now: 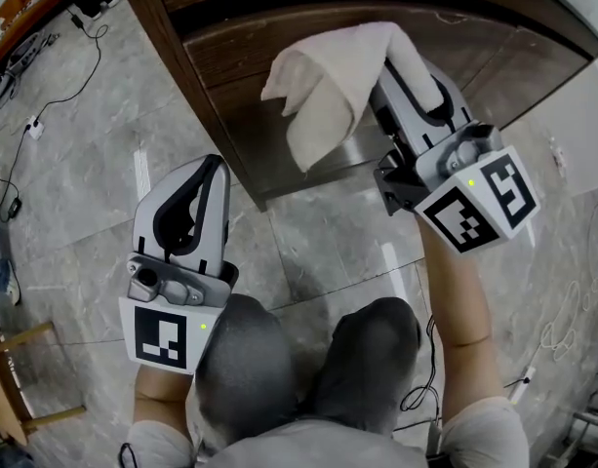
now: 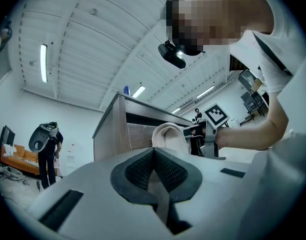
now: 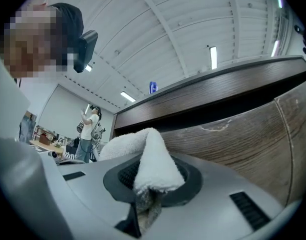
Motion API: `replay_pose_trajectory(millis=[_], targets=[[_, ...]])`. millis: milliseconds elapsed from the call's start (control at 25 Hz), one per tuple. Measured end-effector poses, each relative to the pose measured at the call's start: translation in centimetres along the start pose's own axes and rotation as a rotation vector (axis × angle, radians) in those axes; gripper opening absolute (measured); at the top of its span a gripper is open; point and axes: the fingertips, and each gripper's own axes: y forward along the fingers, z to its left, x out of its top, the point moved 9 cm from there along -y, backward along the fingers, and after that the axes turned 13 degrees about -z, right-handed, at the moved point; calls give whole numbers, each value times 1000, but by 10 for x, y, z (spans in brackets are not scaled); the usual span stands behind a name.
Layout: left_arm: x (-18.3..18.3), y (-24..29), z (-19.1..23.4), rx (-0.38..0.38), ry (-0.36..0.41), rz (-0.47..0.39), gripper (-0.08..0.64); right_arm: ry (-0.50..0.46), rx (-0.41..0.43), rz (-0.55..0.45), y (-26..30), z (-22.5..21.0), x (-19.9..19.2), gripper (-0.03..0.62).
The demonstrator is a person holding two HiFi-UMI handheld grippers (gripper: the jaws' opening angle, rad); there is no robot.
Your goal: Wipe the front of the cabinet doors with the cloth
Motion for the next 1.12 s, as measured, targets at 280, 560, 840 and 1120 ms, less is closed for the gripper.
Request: replay_pose_trajectory(millis=[280, 560, 840, 1120], targets=[[-13, 26, -21, -27, -14, -3, 17, -15, -48, -5, -24, -36, 2, 71], [-20, 34, -26, -36, -22, 4, 17, -61, -59, 9, -31, -52, 5, 71], [-28, 46, -37, -55, -37, 6, 17, -78, -130, -4, -52, -83, 12, 71], [-28, 56, -49, -71, -40, 7, 17, -113, -185, 8, -70, -114, 18, 71]])
